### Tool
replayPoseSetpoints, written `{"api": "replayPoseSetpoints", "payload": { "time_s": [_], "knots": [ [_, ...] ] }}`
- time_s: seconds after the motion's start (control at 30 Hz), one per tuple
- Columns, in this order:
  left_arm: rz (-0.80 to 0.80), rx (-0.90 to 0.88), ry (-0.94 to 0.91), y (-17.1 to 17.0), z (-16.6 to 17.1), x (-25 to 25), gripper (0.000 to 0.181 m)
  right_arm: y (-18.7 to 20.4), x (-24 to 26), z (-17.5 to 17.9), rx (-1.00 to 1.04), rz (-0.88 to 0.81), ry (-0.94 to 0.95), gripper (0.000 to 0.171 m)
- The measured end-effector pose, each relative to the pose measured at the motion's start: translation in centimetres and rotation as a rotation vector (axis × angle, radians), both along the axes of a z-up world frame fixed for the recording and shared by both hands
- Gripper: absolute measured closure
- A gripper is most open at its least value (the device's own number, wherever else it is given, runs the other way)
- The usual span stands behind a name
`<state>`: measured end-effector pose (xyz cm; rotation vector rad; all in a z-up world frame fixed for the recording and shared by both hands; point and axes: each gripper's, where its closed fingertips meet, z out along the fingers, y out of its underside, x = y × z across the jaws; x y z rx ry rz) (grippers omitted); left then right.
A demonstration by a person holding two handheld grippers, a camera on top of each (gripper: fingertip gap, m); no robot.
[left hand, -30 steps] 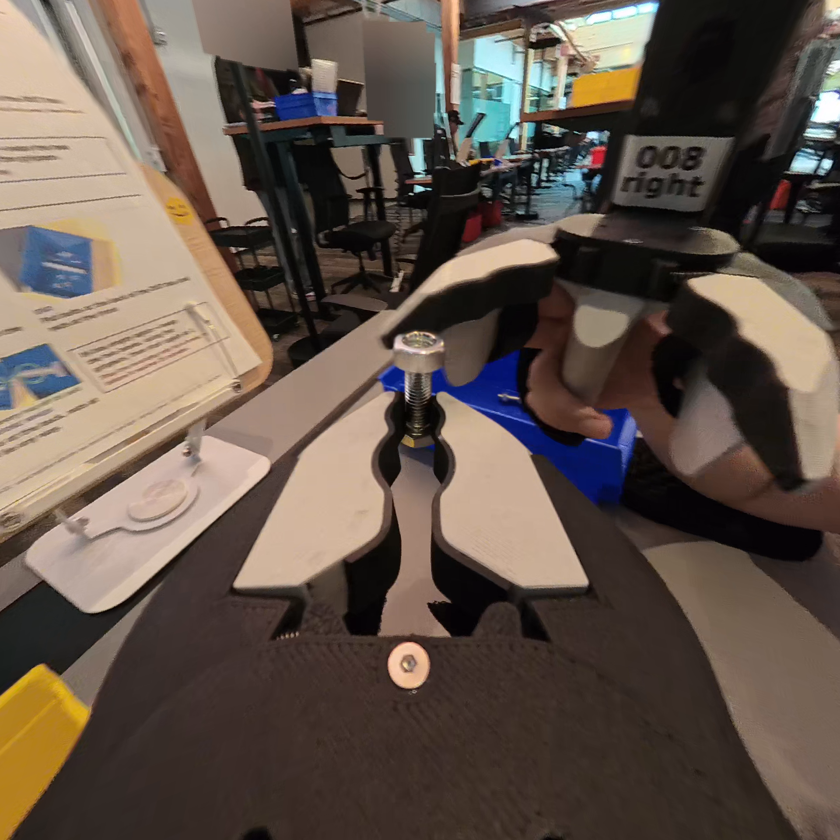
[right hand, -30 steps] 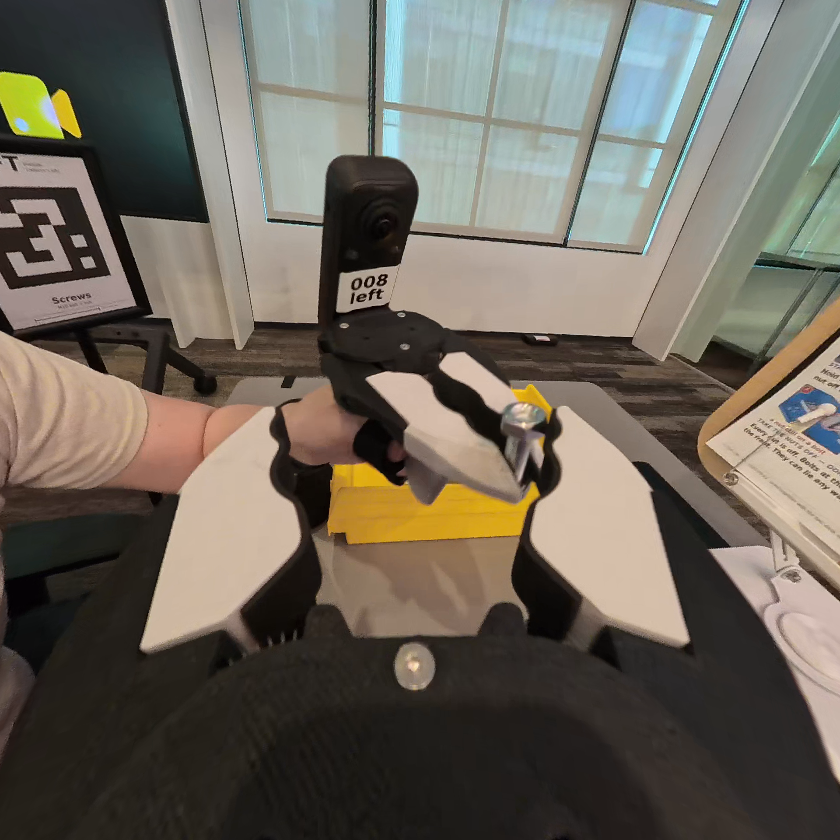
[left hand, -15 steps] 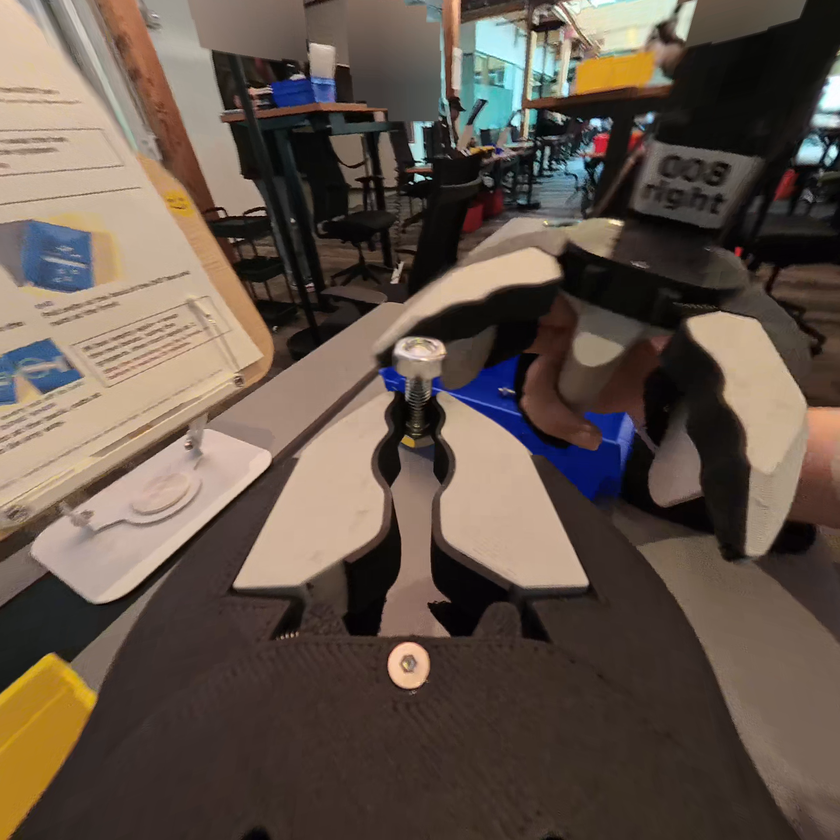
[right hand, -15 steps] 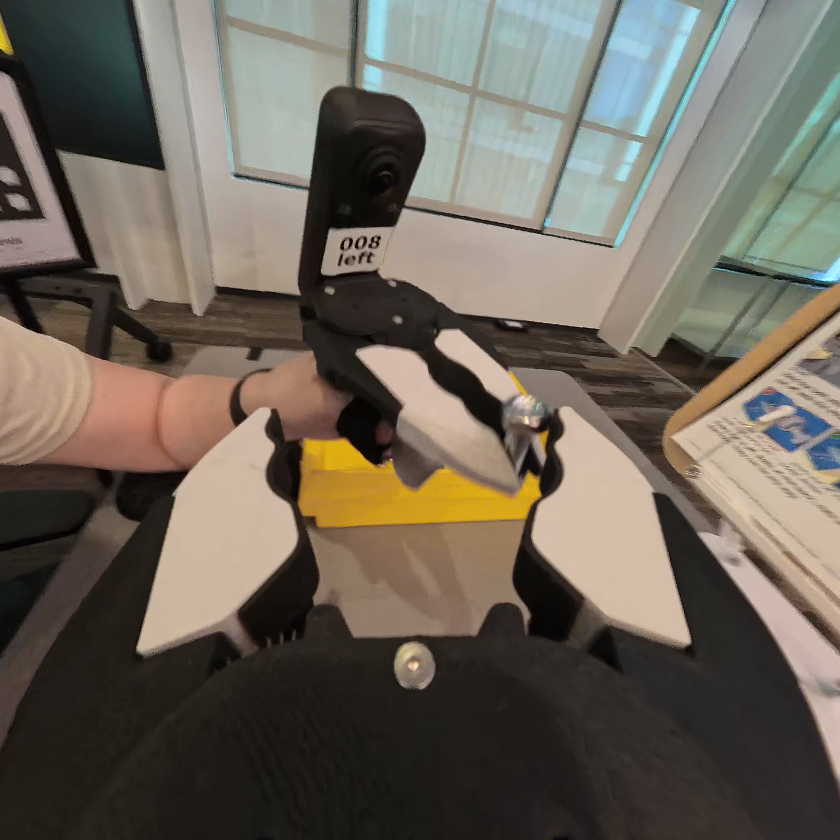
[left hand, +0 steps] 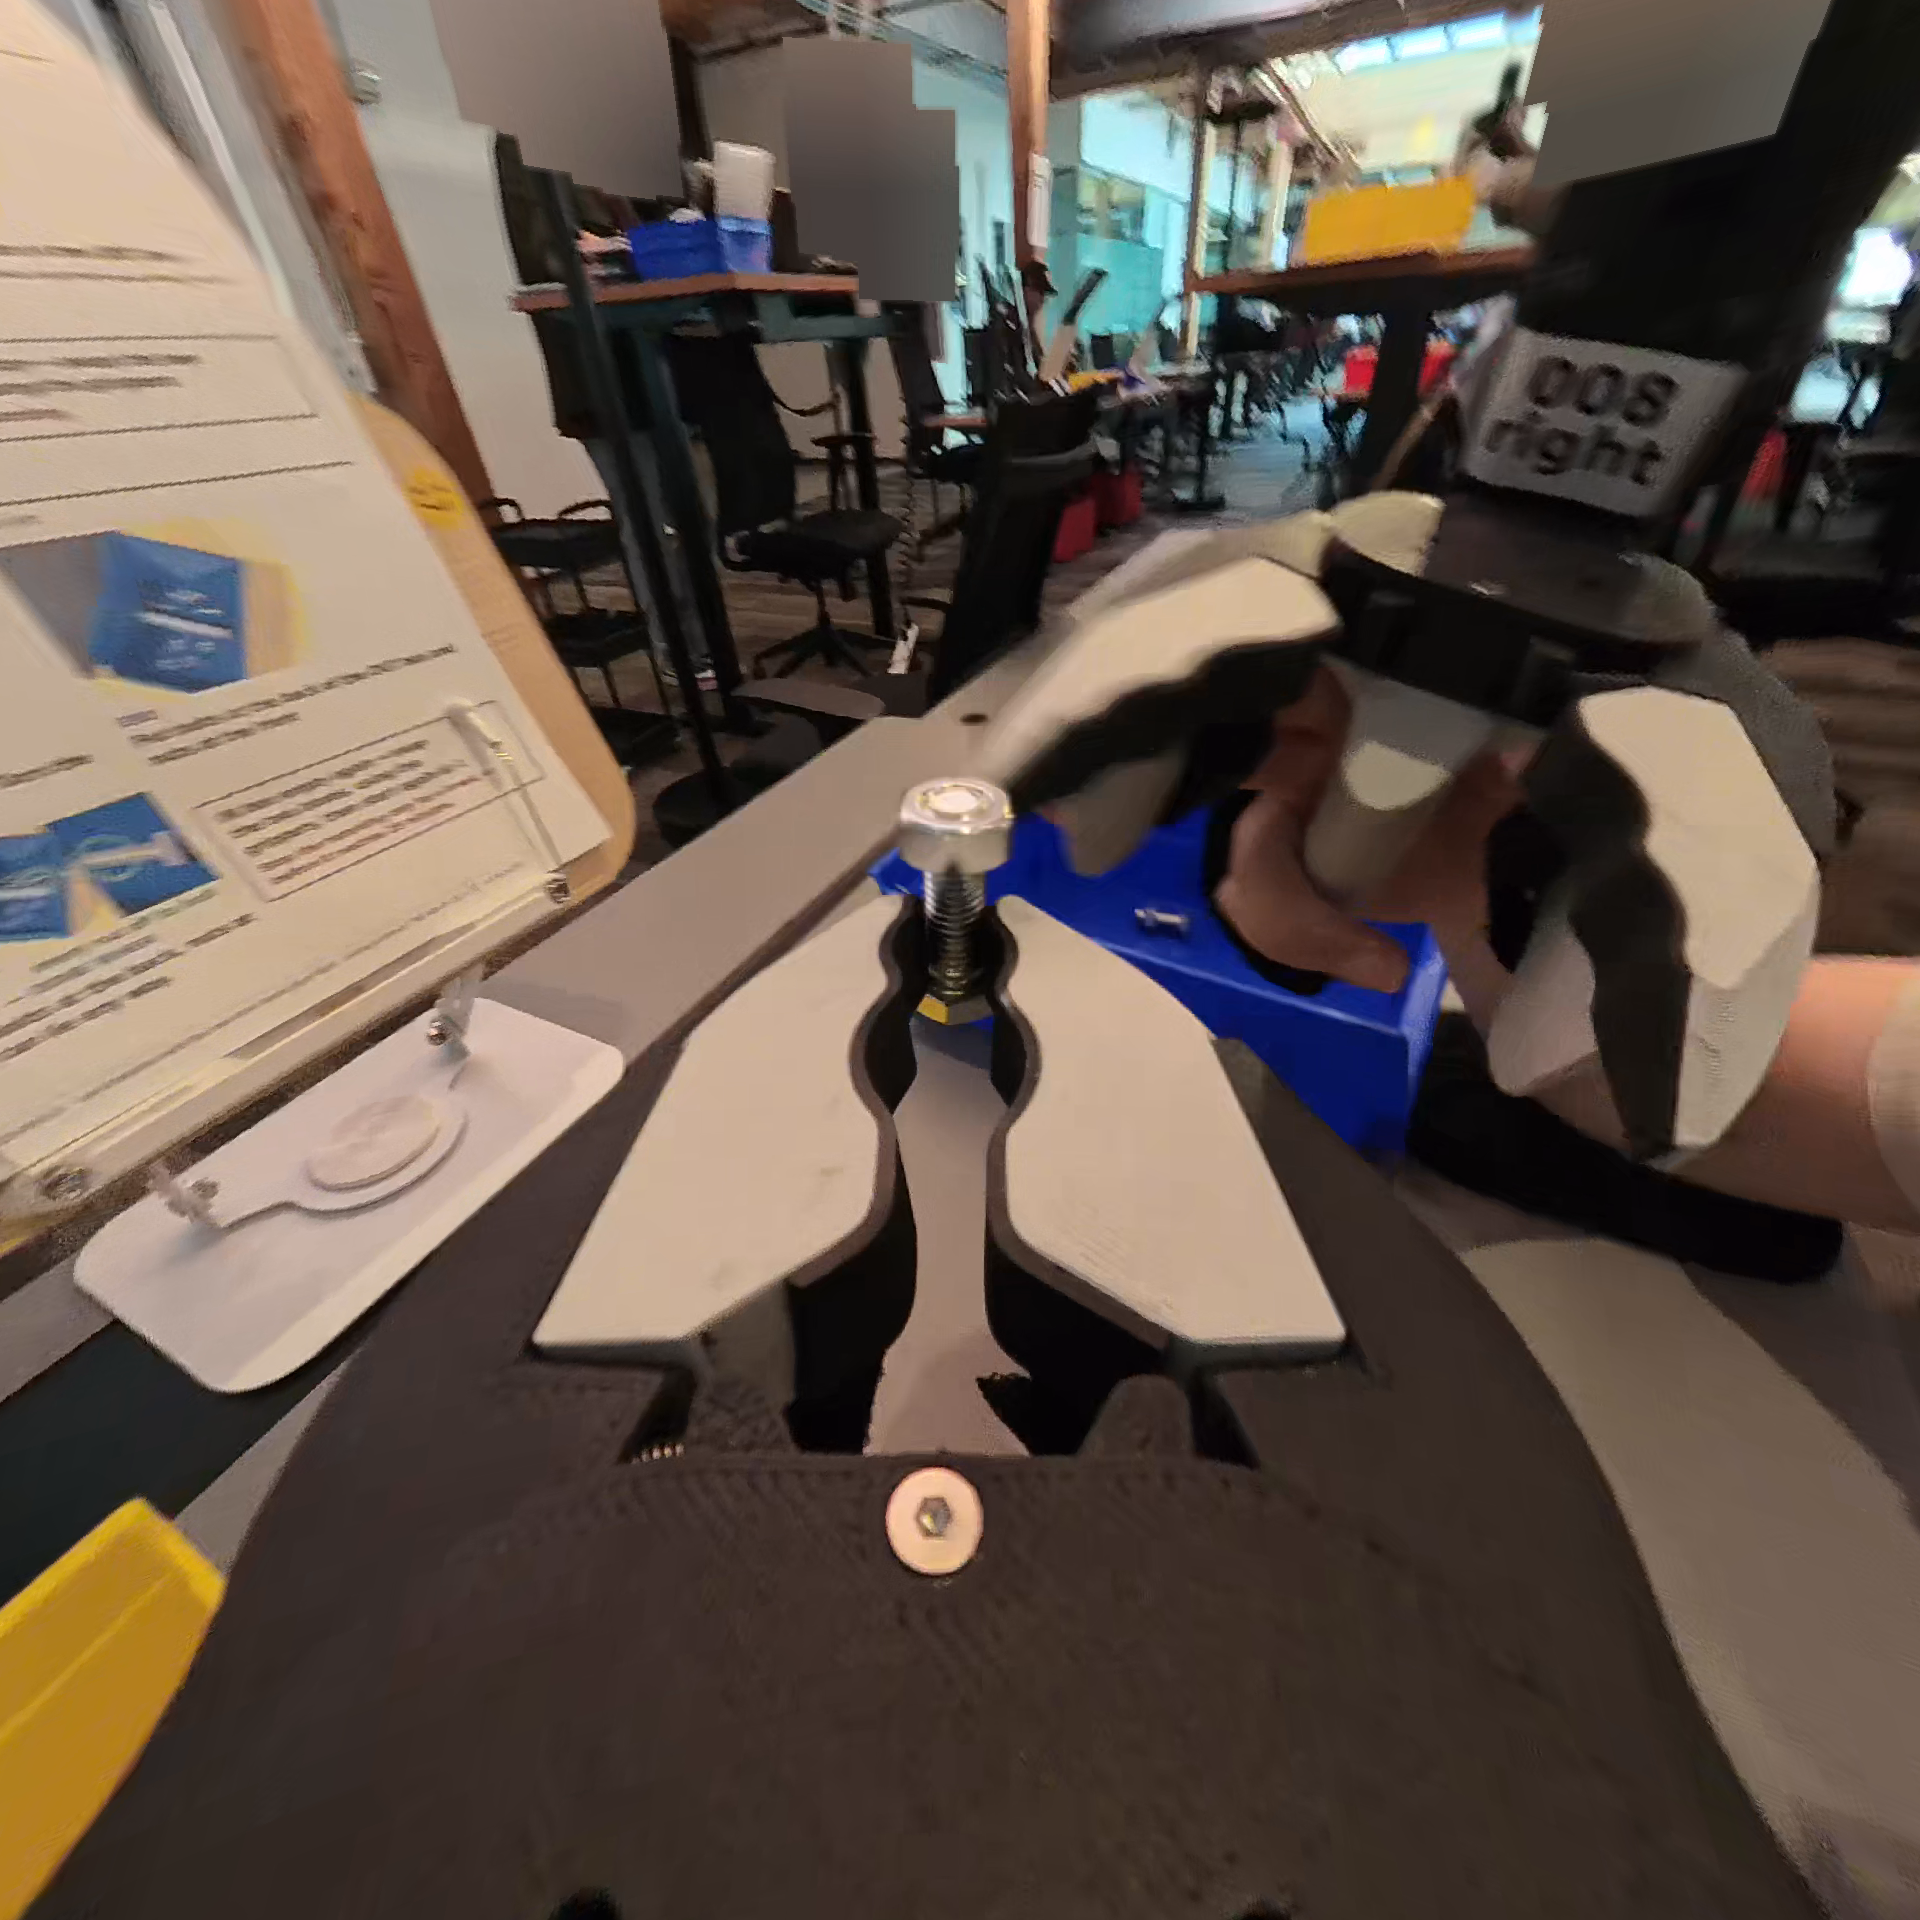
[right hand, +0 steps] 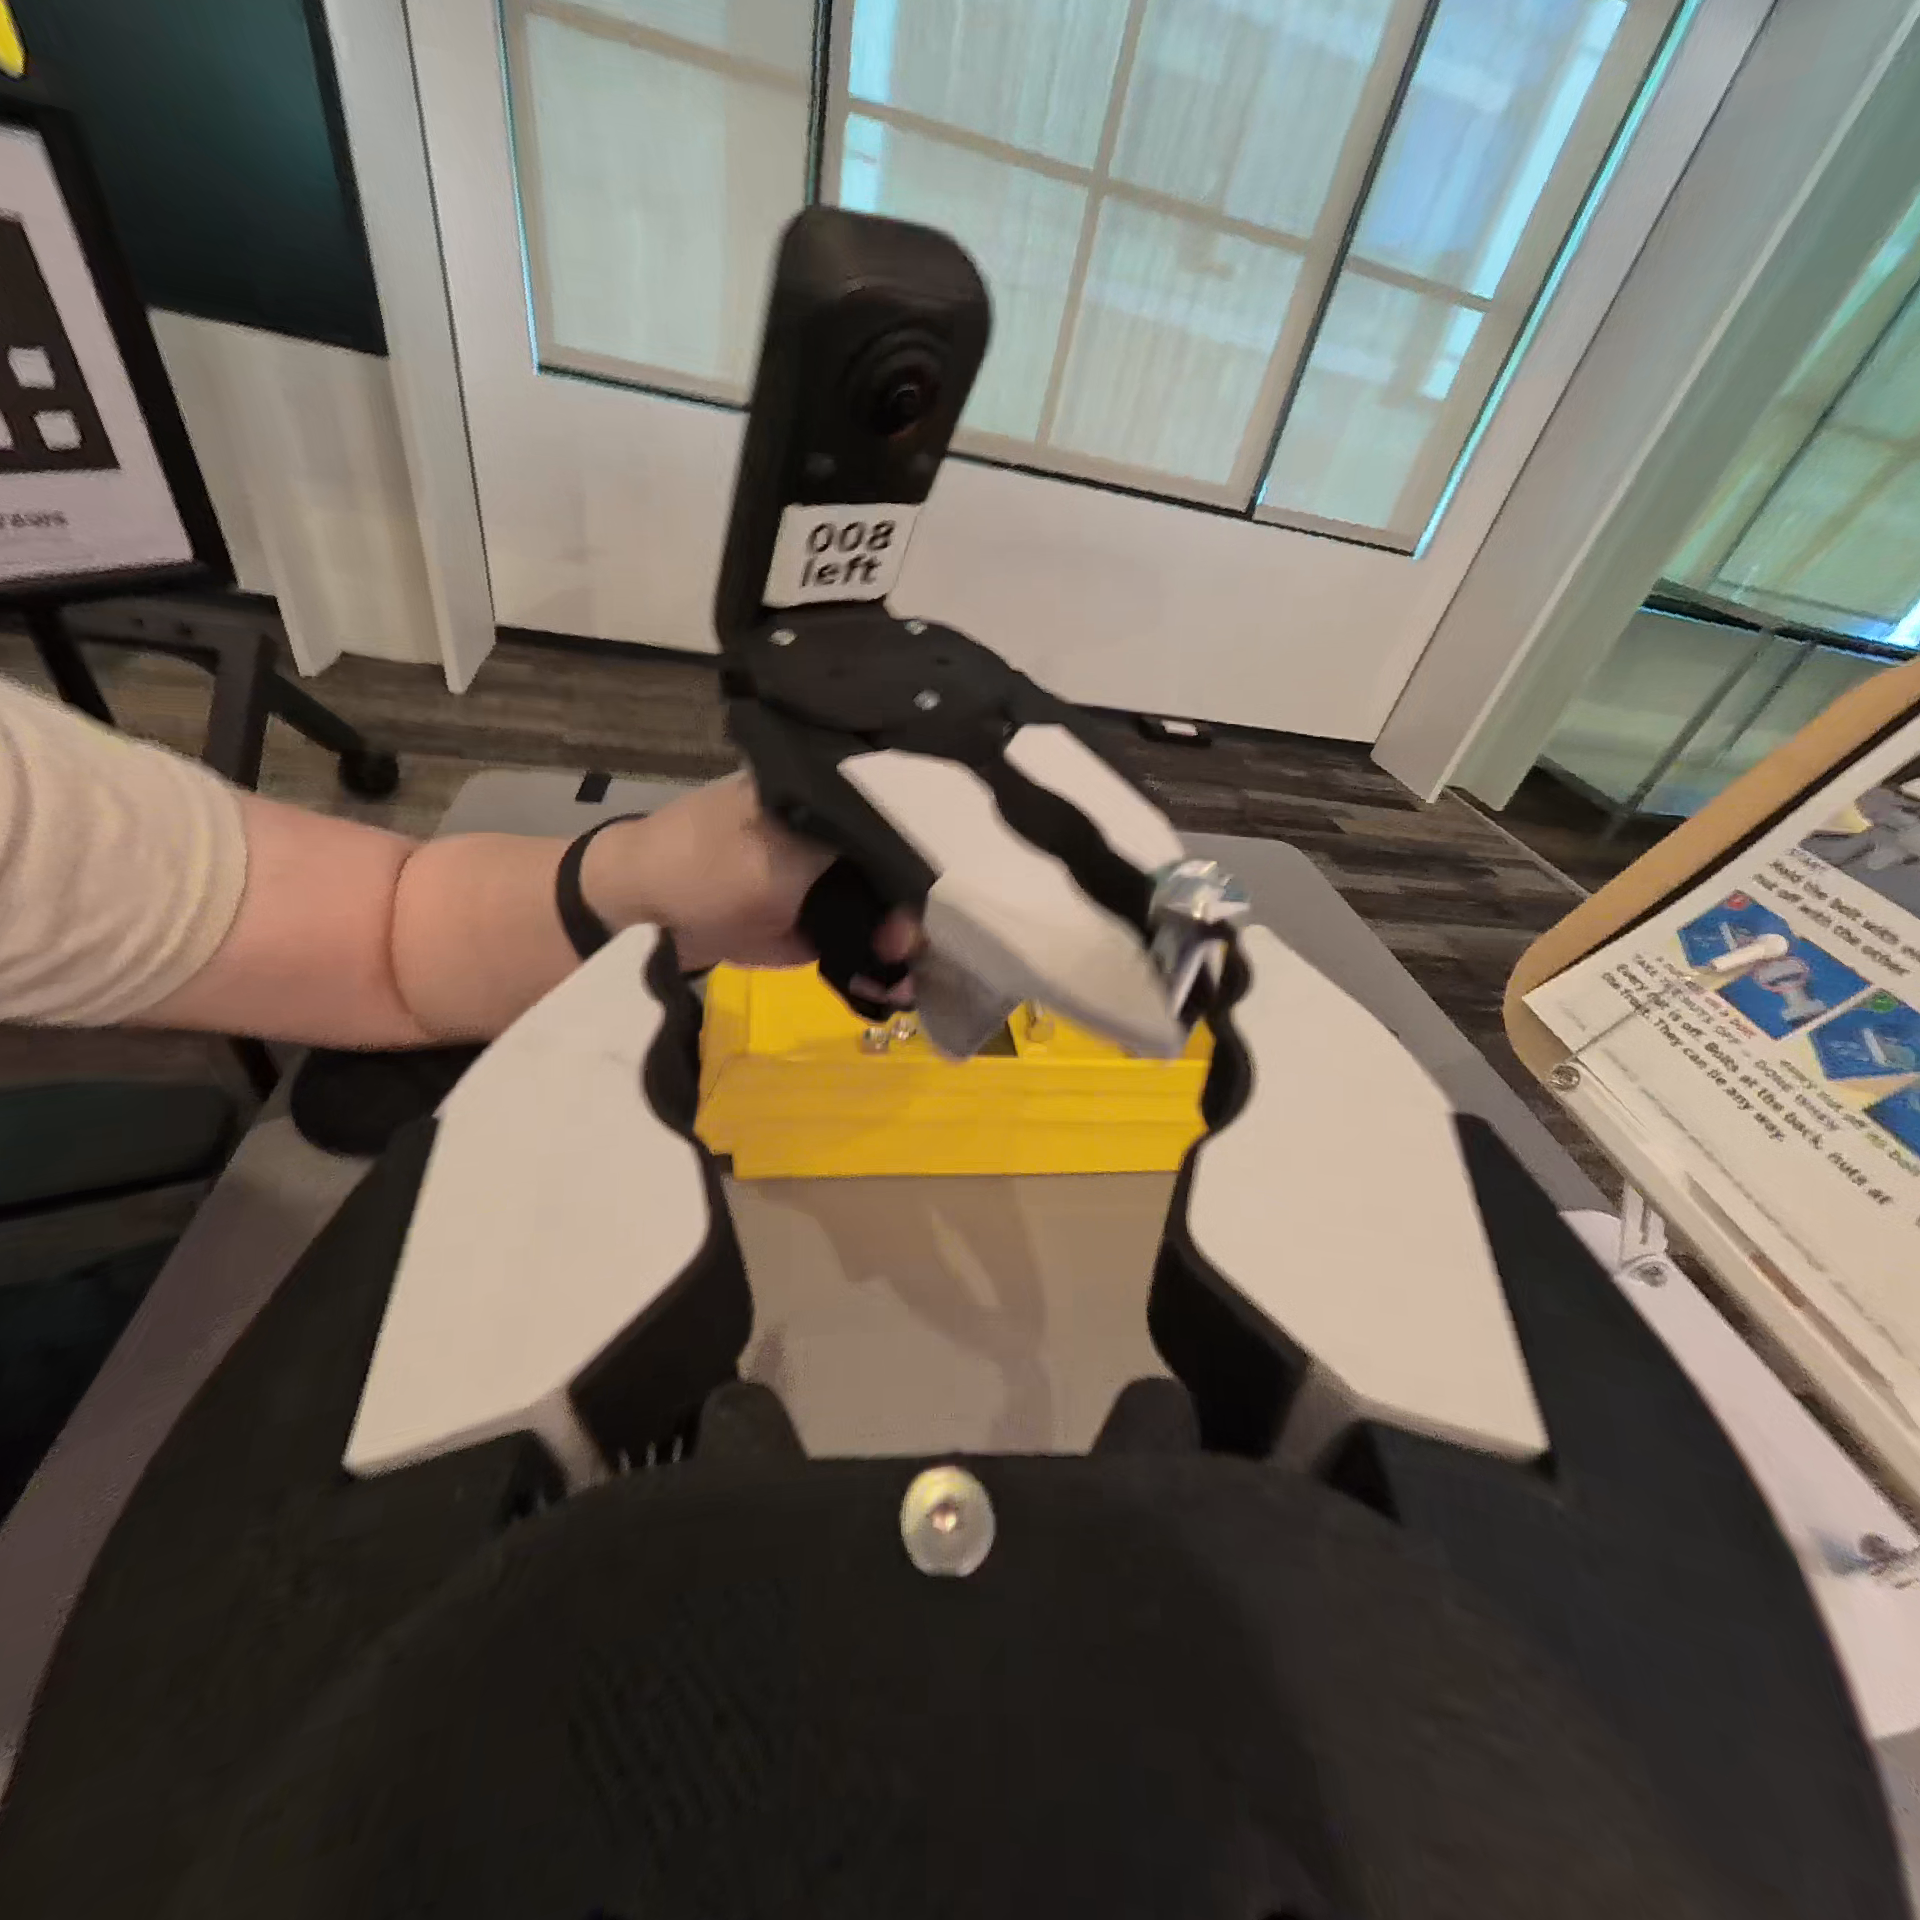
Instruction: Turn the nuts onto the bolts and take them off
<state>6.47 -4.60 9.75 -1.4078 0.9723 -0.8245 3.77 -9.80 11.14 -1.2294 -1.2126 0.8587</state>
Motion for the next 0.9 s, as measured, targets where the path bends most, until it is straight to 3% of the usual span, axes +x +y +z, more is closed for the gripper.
{"api": "replayPoseSetpoints", "payload": {
  "time_s": [0.03,0.07,0.17,0.27,0.4,0.47,0.53,0.63,0.73,0.83,0.9],
  "knots": [
    [0.018,-0.017,-0.036,0.5,0.5,-0.7,0.172,-0.6,0.3,0.1,0.009,0.026,-0.02,0.089],
    [0.007,-0.034,-0.063,0.5,0.9,-1.1,0.172,-0.7,0.5,0.4,0.008,0.024,-0.016,0.091],
    [-0.092,-0.068,-0.078,-0.9,0.9,-0.2,0.172,0.7,0.9,1.1,0.026,-0.055,0.047,0.087],
    [-0.212,-0.073,-0.014,-3.2,-0.6,2.2,0.172,0.8,0.1,0.4,-0.013,-0.025,0.058,0.077],
    [-0.087,-0.036,-0.002,-1.5,-0.2,1.0,0.172,-0.2,0.1,-0.1,-0.025,0.005,-0.011,0.071],
    [-0.033,-0.057,-0.066,-0.4,0.8,-0.5,0.172,-1.3,0.7,-0.2,-0.018,0.046,-0.074,0.092],
    [-0.055,-0.061,-0.09,-0.5,1.5,-0.7,0.172,-1.0,1.1,0.5,-0.019,0.004,-0.05,0.092],
    [-0.116,-0.037,-0.044,-2.0,0.9,0.6,0.172,0.4,1.0,1.0,0.011,-0.061,0.017,0.085],
    [-0.17,-0.041,-0.005,-3.0,-0.1,2.0,0.172,0.1,0.0,0.2,-0.024,-0.017,0.013,0.079],
    [-0.095,-0.035,-0.018,-1.7,0.3,0.8,0.172,-0.6,0.1,-0.4,-0.027,-0.005,-0.06,0.074],
    [-0.029,-0.038,-0.071,-0.5,1.4,-0.7,0.172,-2.6,0.7,0.0,0.0,0.074,-0.1,0.099]
  ]
}}
